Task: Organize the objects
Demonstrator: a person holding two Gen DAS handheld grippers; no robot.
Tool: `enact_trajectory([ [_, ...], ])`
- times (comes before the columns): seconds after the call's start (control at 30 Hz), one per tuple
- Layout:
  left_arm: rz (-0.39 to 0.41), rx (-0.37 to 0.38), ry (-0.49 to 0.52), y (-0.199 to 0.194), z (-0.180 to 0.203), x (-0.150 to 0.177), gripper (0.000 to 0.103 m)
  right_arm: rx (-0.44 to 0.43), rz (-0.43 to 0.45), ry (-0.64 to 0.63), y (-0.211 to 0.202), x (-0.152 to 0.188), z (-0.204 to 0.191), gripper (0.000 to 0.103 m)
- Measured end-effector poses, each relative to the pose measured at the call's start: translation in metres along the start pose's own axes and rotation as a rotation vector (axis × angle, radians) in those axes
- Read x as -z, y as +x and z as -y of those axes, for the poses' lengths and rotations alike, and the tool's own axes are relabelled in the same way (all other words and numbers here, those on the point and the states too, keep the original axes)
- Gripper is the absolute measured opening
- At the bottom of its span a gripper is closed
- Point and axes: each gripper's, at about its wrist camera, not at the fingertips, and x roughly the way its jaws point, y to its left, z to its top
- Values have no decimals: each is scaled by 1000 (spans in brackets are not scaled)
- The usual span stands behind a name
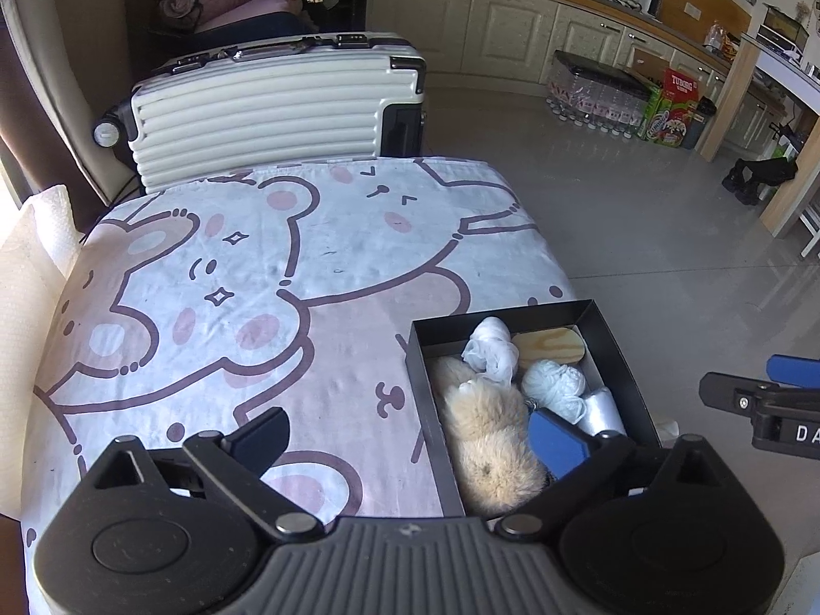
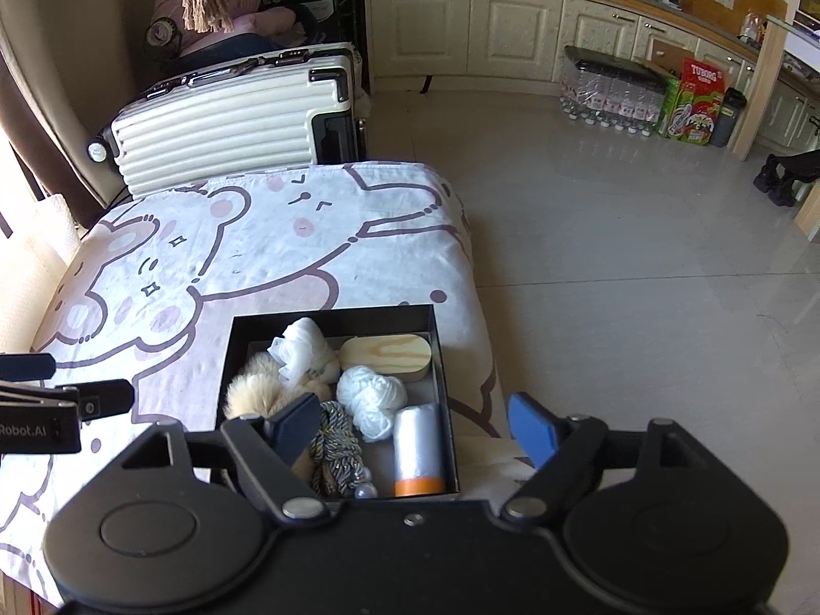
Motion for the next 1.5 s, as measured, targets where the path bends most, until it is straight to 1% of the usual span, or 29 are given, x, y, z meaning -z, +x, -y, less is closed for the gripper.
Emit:
enact_trajectory([
  [0.17, 5, -14, -14, -4, -1, 0, 103, 32, 10, 5, -4, 2, 5, 97],
  [0.27, 2, -33, -8, -4, 0, 0, 103, 49, 11, 3, -6, 4, 7, 100],
  [0.5, 1, -67, 7, -7, 2, 2, 103, 71, 16, 18, -11, 6, 12, 103],
  [0.8, -9, -109, -6, -8, 1, 3, 103, 71, 14, 11, -12, 6, 9, 103],
  [1.07, -12, -130, 14, -8, 5, 5, 103, 77, 11, 10, -13, 7, 9, 103],
  [1.2, -4, -130, 29, -9, 7, 5, 103, 77, 10, 12, -13, 7, 10, 103],
  [1.5, 7, -120, 17, -11, 8, 6, 103, 77, 10, 12, -13, 7, 10, 103],
])
